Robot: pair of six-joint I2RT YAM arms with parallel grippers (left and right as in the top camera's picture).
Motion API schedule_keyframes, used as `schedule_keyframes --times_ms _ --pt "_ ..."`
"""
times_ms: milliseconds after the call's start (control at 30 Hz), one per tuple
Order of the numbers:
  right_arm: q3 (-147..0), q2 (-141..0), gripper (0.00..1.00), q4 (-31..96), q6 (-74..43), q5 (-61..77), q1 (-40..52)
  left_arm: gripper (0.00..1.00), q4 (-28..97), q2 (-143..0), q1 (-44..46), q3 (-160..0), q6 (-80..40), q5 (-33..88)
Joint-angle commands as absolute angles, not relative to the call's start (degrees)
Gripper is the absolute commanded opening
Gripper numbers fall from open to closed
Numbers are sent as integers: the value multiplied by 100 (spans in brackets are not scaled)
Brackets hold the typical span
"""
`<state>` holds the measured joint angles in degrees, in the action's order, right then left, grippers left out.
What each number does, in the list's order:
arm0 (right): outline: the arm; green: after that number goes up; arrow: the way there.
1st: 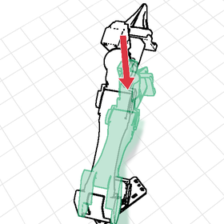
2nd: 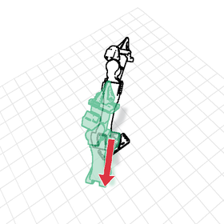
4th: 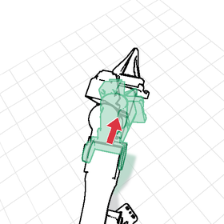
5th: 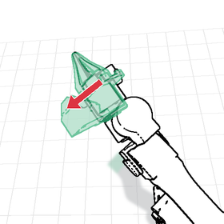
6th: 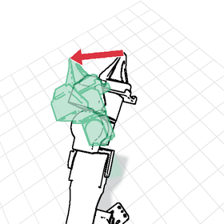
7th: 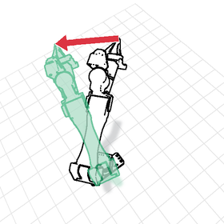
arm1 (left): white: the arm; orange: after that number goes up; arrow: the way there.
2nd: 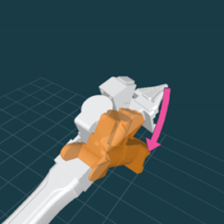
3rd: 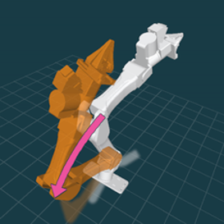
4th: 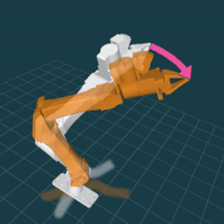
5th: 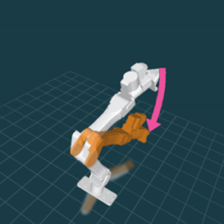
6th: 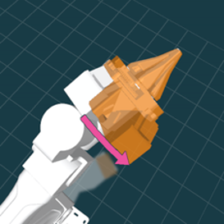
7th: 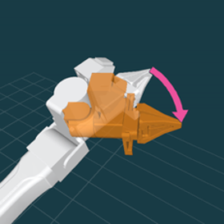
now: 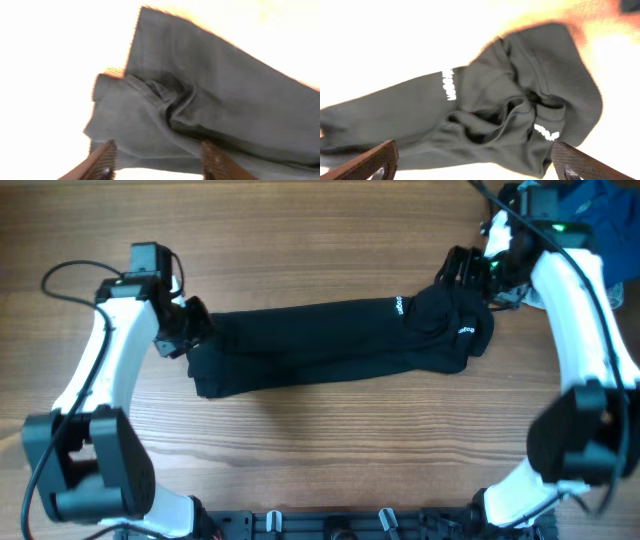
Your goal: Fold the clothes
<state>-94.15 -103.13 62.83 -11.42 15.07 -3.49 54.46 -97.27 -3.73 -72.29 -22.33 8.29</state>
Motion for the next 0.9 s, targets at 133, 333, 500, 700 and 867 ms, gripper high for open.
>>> schedule_keyframes --times_ms 133,333,500,700,867 --pt "-9456 -9581 100 6790 -1041 1662 -255 98 5564 -9655 -1404 -6705 -2268 576" --pt "-9404 -9616 99 6783 -884 1682 -113 100 4440 -9679 -1839 -5745 -1470 2228" --pt "-9404 -9620 99 6796 -746 1811 -113 100 4088 -10003 -1844 -5625 -1365 2543" --pt "-9404 -9620 99 6807 -746 1811 -113 100 4001 -10958 -1844 -5625 -751 2738" --pt "-9404 -9623 100 6801 -744 1811 -113 100 4040 -11732 -1848 -5625 -316 2971"
